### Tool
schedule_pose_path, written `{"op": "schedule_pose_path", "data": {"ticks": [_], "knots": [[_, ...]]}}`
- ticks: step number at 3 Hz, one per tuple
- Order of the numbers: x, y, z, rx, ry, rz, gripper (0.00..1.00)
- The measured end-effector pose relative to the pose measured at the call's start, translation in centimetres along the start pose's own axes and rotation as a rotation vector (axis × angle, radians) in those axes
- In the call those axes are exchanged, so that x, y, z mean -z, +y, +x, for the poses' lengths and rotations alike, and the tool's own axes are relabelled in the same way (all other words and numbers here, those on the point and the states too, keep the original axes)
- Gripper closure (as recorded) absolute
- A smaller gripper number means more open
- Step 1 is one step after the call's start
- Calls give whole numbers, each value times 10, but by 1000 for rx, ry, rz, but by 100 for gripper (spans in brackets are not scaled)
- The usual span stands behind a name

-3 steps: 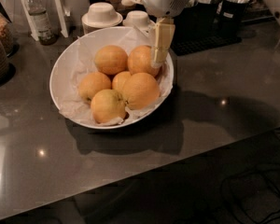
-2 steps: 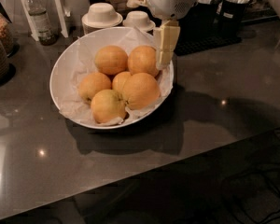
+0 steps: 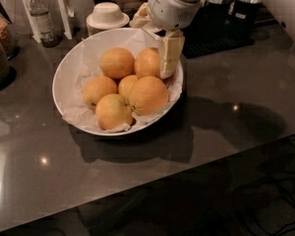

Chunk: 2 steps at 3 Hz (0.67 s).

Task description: Pick orange from white bowl

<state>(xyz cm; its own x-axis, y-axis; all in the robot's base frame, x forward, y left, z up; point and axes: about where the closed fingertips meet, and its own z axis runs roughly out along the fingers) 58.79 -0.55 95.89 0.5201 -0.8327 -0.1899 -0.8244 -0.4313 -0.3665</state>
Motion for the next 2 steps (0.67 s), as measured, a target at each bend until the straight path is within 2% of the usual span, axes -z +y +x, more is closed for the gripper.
{"op": "schedule_pose_path", "data": {"ticks": [1, 2], "knots": [[-13, 4, 0, 12, 6, -20, 19], [-21, 7, 3, 16, 15, -31, 25]]}}
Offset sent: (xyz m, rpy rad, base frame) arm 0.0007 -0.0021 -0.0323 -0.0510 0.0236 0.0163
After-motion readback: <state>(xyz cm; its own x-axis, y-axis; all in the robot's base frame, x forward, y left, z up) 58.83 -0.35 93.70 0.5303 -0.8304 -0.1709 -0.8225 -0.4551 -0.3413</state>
